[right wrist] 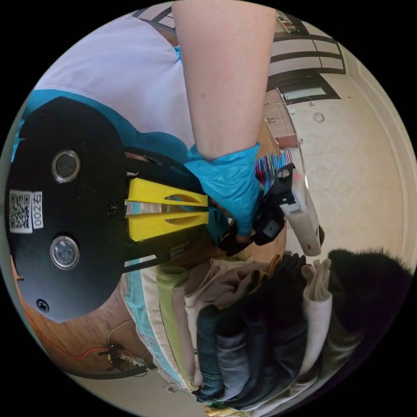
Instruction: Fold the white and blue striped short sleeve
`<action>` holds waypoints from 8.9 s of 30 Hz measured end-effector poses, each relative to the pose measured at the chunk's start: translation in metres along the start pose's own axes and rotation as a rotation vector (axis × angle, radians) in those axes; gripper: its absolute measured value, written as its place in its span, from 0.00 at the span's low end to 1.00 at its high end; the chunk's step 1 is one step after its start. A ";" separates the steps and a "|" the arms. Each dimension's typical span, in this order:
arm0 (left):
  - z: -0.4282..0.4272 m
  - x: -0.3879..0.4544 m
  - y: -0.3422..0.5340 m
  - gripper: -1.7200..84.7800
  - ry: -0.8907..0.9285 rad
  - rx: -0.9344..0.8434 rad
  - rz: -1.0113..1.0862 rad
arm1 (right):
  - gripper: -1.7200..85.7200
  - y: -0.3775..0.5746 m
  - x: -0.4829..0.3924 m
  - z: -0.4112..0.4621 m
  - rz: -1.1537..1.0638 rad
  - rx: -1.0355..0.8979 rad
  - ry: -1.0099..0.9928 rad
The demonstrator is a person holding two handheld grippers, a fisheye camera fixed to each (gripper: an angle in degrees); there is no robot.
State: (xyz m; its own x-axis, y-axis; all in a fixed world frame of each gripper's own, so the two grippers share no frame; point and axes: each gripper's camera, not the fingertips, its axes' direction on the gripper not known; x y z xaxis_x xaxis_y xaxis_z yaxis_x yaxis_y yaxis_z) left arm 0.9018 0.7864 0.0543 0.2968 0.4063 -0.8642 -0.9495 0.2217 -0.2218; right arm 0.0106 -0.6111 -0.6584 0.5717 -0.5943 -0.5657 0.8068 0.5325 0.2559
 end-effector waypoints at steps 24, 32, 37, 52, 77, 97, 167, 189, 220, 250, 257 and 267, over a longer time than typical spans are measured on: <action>-0.106 -0.133 0.145 0.01 -0.065 0.226 -0.302 | 0.02 -0.028 -0.091 -0.042 -0.516 -0.177 -0.434; -0.085 -0.158 0.213 0.04 -0.073 0.118 -0.334 | 0.09 -0.021 -0.137 -0.038 -0.690 -0.345 -0.497; -0.079 -0.166 0.235 0.06 -0.048 0.111 -0.292 | 0.14 -0.012 -0.154 -0.048 -0.658 -0.287 -0.429; -0.074 -0.184 0.280 0.05 -0.126 0.034 -0.241 | 0.08 0.017 -0.216 -0.021 -0.713 -0.347 -0.362; -0.069 -0.230 0.298 0.01 -0.095 0.052 -0.209 | 0.10 0.014 -0.202 -0.014 -0.664 -0.339 -0.362; -0.057 -0.283 0.181 0.05 0.068 0.160 -0.133 | 0.06 0.017 -0.125 0.015 -0.504 -0.190 -0.095; -0.109 -0.208 0.281 0.05 0.056 -0.015 0.008 | 0.02 0.044 -0.149 0.004 -0.398 -0.258 -0.211; -0.286 -0.182 0.493 0.07 -0.118 0.096 -0.090 | 0.06 0.092 -0.215 -0.100 -0.467 -0.176 -0.256; -0.431 -0.085 0.831 0.03 -0.076 0.035 -0.418 | 0.11 0.258 -0.563 -0.220 -1.197 -0.438 -1.007; -0.494 -0.039 0.920 0.05 -0.031 0.046 -0.136 | 0.01 0.290 -0.581 -0.215 -1.086 -0.426 -0.917; -0.497 -0.026 0.944 0.10 0.111 0.075 -0.013 | 0.02 0.296 -0.581 -0.221 -1.072 -0.407 -0.912; -0.489 -0.018 0.943 0.02 0.049 0.097 -0.105 | 0.07 0.311 -0.581 -0.232 -1.093 -0.371 -0.880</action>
State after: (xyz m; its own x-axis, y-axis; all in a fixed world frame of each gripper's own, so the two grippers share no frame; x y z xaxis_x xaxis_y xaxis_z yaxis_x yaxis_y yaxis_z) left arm -0.0482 0.5547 -0.3595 0.3869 0.3333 -0.8598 -0.8984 0.3462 -0.2701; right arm -0.1056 0.0396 -0.4319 -0.2774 -0.8955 0.3481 0.8850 -0.3792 -0.2703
